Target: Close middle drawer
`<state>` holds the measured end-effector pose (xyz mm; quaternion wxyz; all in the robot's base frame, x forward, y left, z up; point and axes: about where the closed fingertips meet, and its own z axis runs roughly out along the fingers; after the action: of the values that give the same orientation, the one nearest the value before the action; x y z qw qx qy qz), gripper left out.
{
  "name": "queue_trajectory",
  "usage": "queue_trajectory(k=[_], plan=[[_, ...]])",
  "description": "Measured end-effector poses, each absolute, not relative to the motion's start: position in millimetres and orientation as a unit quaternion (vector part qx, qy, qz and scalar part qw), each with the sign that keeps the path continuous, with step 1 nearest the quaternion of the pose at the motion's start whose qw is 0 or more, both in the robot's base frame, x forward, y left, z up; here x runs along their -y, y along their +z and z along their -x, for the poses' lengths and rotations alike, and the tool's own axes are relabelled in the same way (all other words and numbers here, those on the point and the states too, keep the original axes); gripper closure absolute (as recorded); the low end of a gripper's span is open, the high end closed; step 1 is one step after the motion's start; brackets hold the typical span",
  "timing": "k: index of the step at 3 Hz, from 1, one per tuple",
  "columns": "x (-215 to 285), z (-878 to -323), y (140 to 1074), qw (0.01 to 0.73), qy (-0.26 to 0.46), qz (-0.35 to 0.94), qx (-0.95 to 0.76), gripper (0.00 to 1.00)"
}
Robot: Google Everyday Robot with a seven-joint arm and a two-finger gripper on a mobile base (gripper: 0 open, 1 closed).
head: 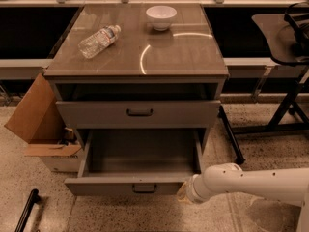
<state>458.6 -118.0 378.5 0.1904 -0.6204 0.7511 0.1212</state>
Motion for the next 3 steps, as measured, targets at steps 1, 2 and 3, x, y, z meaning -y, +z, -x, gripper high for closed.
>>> queue_trajectory(k=[1, 2, 3], plan=[[114, -475, 373, 0.215, 0.119, 0.621, -0.745, 1.0], [114, -477, 372, 0.217, 0.118, 0.62, -0.745, 1.0], [119, -500, 374, 0.242, 0.104, 0.613, -0.745, 1.0]])
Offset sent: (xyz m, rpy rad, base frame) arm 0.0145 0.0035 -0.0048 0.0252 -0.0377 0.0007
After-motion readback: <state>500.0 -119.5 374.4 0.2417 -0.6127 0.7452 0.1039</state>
